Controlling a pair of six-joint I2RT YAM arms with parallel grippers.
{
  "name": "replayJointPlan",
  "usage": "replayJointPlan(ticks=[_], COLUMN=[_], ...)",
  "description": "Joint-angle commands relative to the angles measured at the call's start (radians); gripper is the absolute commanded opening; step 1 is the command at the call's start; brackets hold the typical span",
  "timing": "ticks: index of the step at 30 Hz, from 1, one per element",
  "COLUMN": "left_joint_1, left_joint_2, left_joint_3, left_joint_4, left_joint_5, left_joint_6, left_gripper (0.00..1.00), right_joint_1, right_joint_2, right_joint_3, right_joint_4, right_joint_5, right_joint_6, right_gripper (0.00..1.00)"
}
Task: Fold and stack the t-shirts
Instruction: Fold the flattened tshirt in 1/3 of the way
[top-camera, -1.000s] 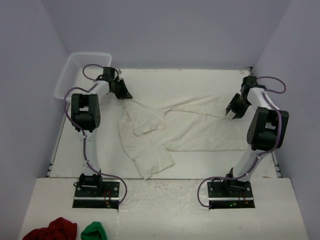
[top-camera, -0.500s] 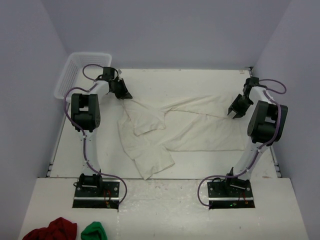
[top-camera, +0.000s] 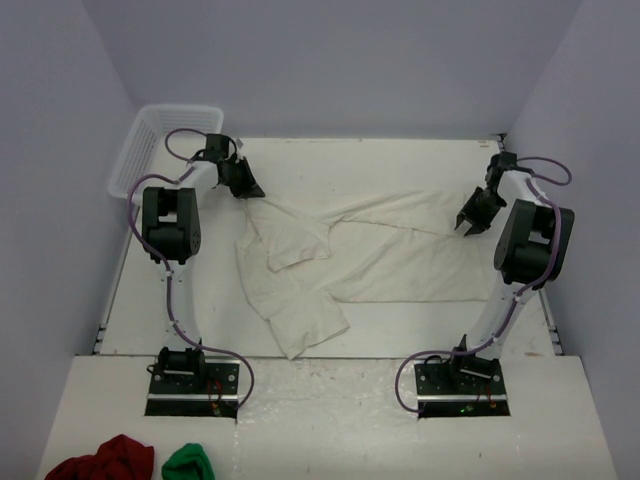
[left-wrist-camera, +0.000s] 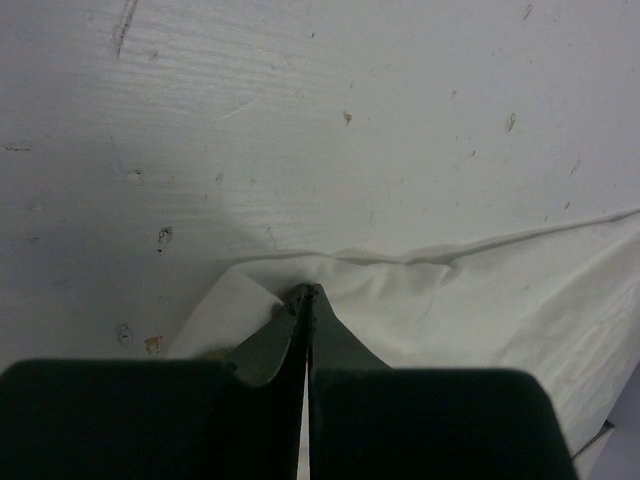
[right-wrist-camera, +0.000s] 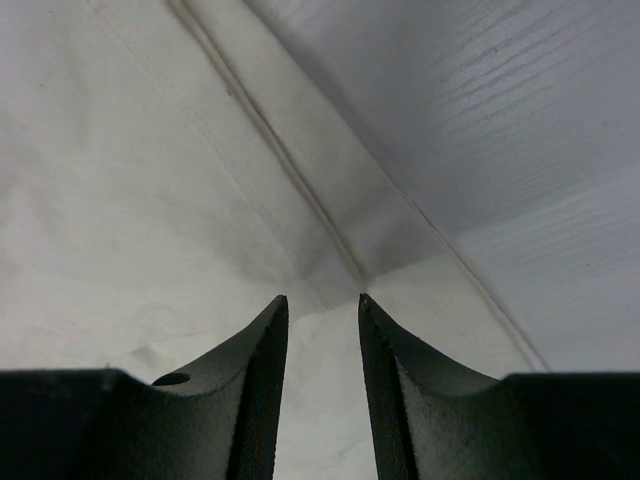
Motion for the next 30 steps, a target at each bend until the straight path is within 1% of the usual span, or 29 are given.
replayJointPlan(ticks=[1,4,8,17,22,25,29,30], left_joint_1=[0.014,0.009,0.005,-0.006,-0.011,-0.014,-0.014,-0.014], left_joint_2=[-0.015,-0.029,-0.033,-0.063,-0.076,-0.084,-0.095,-0.098], left_joint_3=[-0.023,-0.025,-0.023,-0.049,-0.049,-0.049,-0.048,-0.051], left_joint_4=[-0.038,-0.036,-0.036,-0.027,-0.026,-0.027,-0.033,-0.036], left_joint_5=[-0.031,-0.031,-0.017,-0.005,0.007,0.009,0.011,0.009], left_joint_6=[-0.007,-0.009,-0.015,-0.026,-0.03,-0.03,-0.027,-0.027], left_gripper=[0.0,0.0,0.0,0.0,0.0,0.0,0.0,0.0], right_joint_1=[0.001,0.002,0.001,0.002,0.007,0.008,0.008,0.01], right_joint_2=[-0.003,-0.034,-0.005,0.004,0.029,0.035,0.064,0.063], right_joint_3=[0.047,0.007,0.027,0.023,0.064,0.086,0.121,0.121], right_joint_4=[-0.041,-0.02,-0.044,-0.038,-0.049,-0.039,-0.072,-0.07], right_joint_5=[-0.002,-0.005,-0.003,0.014,0.004,0.006,0.001,0.0], right_joint_6=[0.009,0.01,0.009,0.013,0.025,0.027,0.018,0.016], right_gripper=[0.36,0.38,0.38,0.38,0.38,0.36,0.33,0.3])
